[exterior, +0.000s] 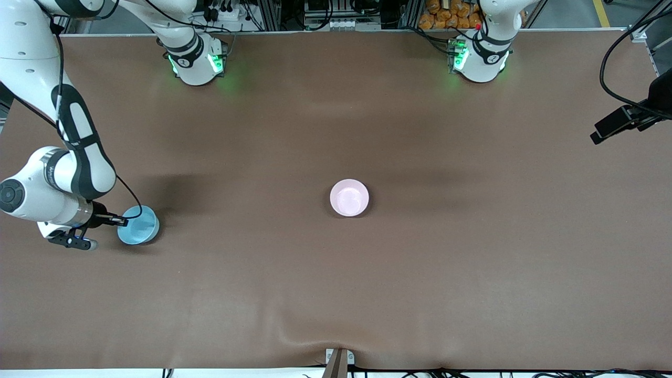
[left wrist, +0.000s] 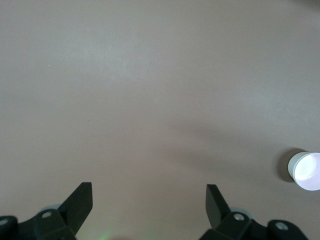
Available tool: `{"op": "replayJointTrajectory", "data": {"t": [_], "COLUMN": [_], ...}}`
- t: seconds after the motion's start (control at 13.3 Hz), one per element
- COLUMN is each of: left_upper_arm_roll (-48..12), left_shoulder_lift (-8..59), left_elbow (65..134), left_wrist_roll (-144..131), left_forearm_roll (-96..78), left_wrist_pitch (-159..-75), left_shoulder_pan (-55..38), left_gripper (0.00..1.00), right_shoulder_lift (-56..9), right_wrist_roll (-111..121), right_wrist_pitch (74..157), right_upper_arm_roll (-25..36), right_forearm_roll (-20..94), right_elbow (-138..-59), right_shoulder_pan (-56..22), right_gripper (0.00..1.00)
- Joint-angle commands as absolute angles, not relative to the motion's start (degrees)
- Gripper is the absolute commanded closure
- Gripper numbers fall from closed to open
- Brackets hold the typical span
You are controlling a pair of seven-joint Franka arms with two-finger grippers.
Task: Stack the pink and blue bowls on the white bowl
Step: 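Grasp the blue bowl rim with the right gripper while the left gripper withdraws, then carry the blue bowl with the right gripper over the pink bowl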
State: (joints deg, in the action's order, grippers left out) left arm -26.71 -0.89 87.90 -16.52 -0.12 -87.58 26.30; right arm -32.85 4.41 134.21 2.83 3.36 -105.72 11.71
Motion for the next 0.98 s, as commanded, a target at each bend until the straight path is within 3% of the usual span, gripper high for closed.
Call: {"op": "replayJointTrajectory", "data": {"t": [0.0,0.45,0.6,0.9], "left_upper_arm_roll": [-27.2,-27.0,-14.9,-7.0], "left_shoulder_lift": [-1.1,-0.5,0.2,2.0], "left_elbow": [86.9,86.3,85.2,84.7], "left_wrist_roll": [-14.3,-13.8,-13.5,-13.8], "left_forearm_roll": [-0.9,-0.4,0.4,0.9], "left_wrist_pitch": [-86.3,-87.4,-87.6,-86.6], "left_shoulder_pan": [26.8,24.5,12.9,2.9], "left_gripper": [0.0,0.0,0.0,0.0], "right_shoulder_lift": [-31.8,-25.1,-23.0,-20.3], "right_wrist_roll": [4.0,4.6,4.5,3.9], "right_wrist_pitch": [134.7,131.2,128.1,125.6], "right_upper_arm_roll": [2.4,2.3,2.1,-0.3], "right_forearm_roll": [3.2,3.2,3.3,3.3], "right_elbow": [-105.8,-105.7,-105.5,-105.3], "right_shoulder_pan": [13.2,13.4,12.7,10.6], "right_gripper": [1.0,1.0,1.0,1.0]}}
